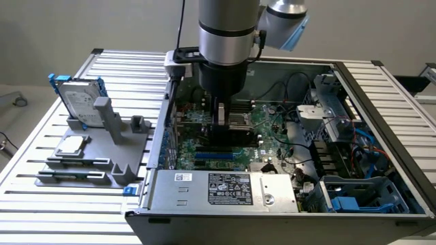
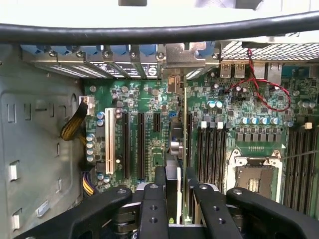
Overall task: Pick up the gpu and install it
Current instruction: 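Insert the gpu into the slot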
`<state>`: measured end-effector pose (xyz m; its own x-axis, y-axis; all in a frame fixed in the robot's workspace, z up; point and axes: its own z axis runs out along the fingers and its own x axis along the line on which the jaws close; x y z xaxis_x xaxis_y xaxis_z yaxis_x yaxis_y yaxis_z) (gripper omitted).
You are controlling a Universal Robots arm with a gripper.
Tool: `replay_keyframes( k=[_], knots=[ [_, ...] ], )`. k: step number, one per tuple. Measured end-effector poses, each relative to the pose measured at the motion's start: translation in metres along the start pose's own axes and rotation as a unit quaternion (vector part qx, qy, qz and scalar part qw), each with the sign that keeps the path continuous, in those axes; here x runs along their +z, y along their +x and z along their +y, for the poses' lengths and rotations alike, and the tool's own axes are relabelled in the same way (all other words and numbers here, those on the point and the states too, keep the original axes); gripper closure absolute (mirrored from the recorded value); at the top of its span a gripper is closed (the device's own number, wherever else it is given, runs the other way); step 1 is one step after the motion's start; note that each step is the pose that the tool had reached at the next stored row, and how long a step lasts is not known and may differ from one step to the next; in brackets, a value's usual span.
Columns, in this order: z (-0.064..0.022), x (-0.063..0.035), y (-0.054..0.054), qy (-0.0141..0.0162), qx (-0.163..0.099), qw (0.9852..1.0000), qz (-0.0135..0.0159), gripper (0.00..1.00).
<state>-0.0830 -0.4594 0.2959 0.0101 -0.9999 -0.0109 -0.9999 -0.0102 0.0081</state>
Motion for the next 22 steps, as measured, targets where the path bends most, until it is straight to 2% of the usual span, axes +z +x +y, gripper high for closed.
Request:
replay_keyframes(
  k=[11, 22],
  knots=[
    [0.0020, 0.0194, 0.000, 0.0001, 0.000, 1.0000, 0.0000, 0.74],
    [0.0036, 0.0272, 0.000, 0.0001, 0.000, 1.0000, 0.0000, 0.74]
  ],
)
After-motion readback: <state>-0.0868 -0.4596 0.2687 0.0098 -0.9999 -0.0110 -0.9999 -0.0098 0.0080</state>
